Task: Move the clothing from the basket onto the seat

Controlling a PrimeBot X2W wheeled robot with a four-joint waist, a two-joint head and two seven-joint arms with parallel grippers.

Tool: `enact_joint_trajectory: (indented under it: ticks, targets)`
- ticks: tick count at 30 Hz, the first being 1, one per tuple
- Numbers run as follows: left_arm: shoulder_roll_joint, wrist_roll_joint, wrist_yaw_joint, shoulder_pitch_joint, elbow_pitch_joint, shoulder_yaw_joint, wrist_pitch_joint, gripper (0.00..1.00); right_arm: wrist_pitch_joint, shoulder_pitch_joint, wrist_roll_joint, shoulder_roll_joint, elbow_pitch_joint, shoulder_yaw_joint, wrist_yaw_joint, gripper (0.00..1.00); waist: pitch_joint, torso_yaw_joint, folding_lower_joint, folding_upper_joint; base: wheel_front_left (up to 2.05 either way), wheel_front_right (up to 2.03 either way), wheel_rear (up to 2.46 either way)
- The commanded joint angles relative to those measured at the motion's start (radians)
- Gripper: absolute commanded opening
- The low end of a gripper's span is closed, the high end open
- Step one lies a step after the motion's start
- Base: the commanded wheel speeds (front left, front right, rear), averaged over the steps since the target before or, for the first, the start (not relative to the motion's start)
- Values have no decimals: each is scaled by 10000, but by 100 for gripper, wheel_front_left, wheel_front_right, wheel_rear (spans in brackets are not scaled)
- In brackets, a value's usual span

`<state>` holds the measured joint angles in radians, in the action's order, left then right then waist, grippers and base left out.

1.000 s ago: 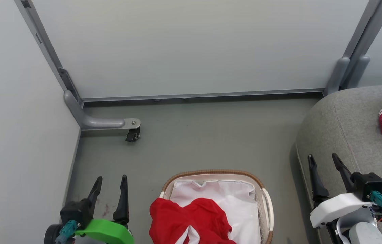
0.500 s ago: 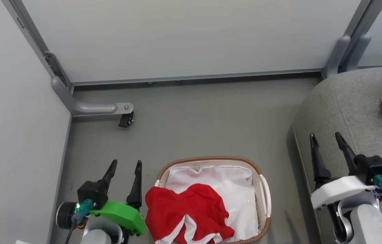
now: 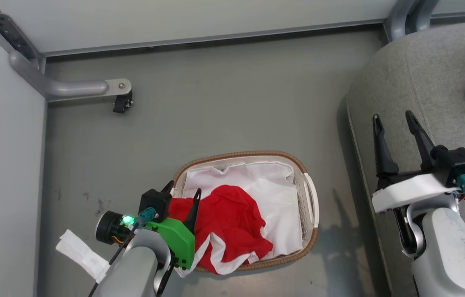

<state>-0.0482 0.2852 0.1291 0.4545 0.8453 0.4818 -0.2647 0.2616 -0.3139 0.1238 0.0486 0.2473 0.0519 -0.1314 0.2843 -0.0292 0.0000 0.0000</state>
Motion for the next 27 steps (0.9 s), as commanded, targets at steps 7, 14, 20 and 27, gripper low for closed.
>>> enact_joint_trajectory:
  ticks: [7, 14, 20, 27]
  targets:
    - [-50, 575, 24, 852, 1365, 1592, 322, 100, 51, -668, 189, 34, -216, -251, 14, 100, 1716, -1136, 0, 0, 0, 0, 0]
    - [-53, 1062, -38, 1359, 2345, 2299, 540, 100, 51, -1098, 380, 32, -407, -551, 14, 100, 2551, -1734, 0, 0, 0, 0, 0]
    - [-52, 1464, -337, 1754, 2963, 2366, 601, 100, 53, -1421, 572, 29, -414, -733, 14, 100, 3227, -2100, 0, 0, 0, 0, 0]
    - [-55, 1551, -628, 2125, 3595, 2647, 778, 100, 53, -1719, 754, 30, -433, -907, 14, 100, 3824, -2293, 0, 0, 0, 0, 0]
